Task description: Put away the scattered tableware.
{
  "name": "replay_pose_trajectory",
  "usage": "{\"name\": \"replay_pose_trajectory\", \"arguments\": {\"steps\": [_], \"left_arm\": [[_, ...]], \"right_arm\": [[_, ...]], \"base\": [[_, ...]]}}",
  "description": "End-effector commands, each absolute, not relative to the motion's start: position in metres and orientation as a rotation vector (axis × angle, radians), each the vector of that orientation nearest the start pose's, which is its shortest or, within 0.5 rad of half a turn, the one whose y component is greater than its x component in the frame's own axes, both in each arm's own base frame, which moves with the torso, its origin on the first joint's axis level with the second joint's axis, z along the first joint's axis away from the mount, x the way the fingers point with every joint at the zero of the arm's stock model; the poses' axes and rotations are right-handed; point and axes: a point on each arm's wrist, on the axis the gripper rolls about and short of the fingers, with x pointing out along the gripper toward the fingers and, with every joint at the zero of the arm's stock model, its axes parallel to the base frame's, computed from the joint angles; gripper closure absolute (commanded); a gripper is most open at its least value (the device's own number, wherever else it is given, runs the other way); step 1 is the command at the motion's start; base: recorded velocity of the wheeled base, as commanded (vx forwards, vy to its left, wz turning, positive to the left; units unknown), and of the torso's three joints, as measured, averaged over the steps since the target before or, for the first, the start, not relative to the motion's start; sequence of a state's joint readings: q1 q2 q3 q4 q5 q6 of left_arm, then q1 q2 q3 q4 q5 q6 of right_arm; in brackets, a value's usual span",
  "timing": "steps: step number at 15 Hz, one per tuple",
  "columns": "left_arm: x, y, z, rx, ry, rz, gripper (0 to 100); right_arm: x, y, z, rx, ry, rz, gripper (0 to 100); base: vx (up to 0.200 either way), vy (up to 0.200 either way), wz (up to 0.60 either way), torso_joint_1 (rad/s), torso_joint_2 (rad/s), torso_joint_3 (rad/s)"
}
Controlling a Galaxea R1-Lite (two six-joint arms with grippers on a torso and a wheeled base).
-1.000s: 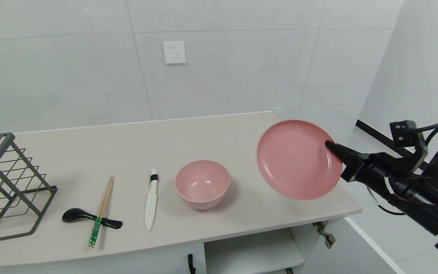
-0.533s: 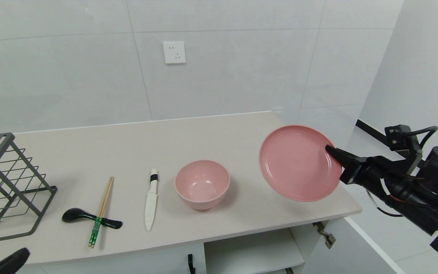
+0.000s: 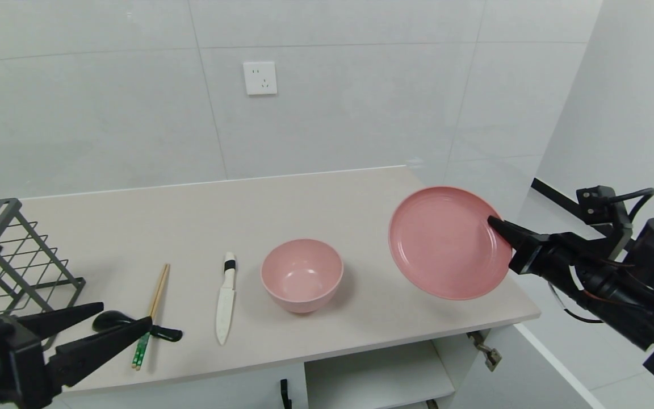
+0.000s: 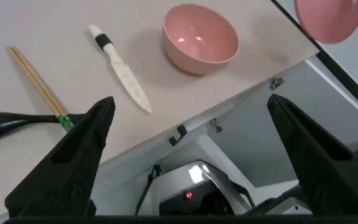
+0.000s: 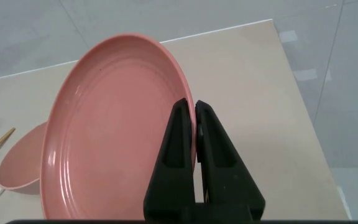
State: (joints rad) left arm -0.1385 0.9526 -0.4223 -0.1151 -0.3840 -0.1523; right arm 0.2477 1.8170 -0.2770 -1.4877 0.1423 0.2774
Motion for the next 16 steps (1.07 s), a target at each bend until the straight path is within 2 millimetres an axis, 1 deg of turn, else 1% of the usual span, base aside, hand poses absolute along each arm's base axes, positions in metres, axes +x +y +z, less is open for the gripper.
{"name": "replay_pose_trajectory", "arguments": {"steps": [1, 2, 3, 5, 7, 8, 9, 10, 14, 16], "left_arm": [[0.149, -0.033, 0.171, -0.201, 0.576, -0.493, 0], [0.159, -0.041, 0.168, -0.192, 0.576, -0.527, 0], [0.165, -0.046, 0.165, -0.183, 0.585, -0.541, 0], [0.189, -0.066, 0.156, -0.144, 0.632, -0.541, 0], [0.212, -0.082, 0.149, -0.13, 0.641, -0.565, 0], [0.22, -0.09, 0.145, -0.129, 0.637, -0.585, 0], [0.224, -0.094, 0.143, -0.133, 0.639, -0.593, 0], [0.232, -0.1, 0.136, -0.144, 0.642, -0.597, 0], [0.254, -0.109, 0.126, -0.158, 0.6, -0.593, 0], [0.265, -0.113, 0.121, -0.171, 0.617, -0.583, 0]], "right_arm": [[0.248, 0.066, 0.113, 0.271, 0.106, 0.38, 100], [0.248, 0.066, 0.113, 0.271, 0.106, 0.381, 100], [0.248, 0.067, 0.112, 0.271, 0.11, 0.384, 100], [0.248, 0.067, 0.112, 0.271, 0.11, 0.385, 100], [0.249, 0.067, 0.113, 0.271, 0.105, 0.381, 100], [0.249, 0.066, 0.113, 0.271, 0.106, 0.38, 100], [0.249, 0.066, 0.113, 0.271, 0.105, 0.38, 100], [0.249, 0.066, 0.114, 0.272, 0.102, 0.38, 100], [0.25, 0.067, 0.114, 0.272, 0.099, 0.384, 100], [0.25, 0.067, 0.115, 0.272, 0.097, 0.384, 100]], "base": [[0.0, 0.0, 0.0, 0.0, 0.0, 0.0], [0.0, 0.0, 0.0, 0.0, 0.0, 0.0], [0.0, 0.0, 0.0, 0.0, 0.0, 0.0], [0.0, 0.0, 0.0, 0.0, 0.0, 0.0], [0.0, 0.0, 0.0, 0.0, 0.0, 0.0], [0.0, 0.0, 0.0, 0.0, 0.0, 0.0], [0.0, 0.0, 0.0, 0.0, 0.0, 0.0], [0.0, 0.0, 0.0, 0.0, 0.0, 0.0], [0.0, 0.0, 0.0, 0.0, 0.0, 0.0], [0.0, 0.0, 0.0, 0.0, 0.0, 0.0]]}}
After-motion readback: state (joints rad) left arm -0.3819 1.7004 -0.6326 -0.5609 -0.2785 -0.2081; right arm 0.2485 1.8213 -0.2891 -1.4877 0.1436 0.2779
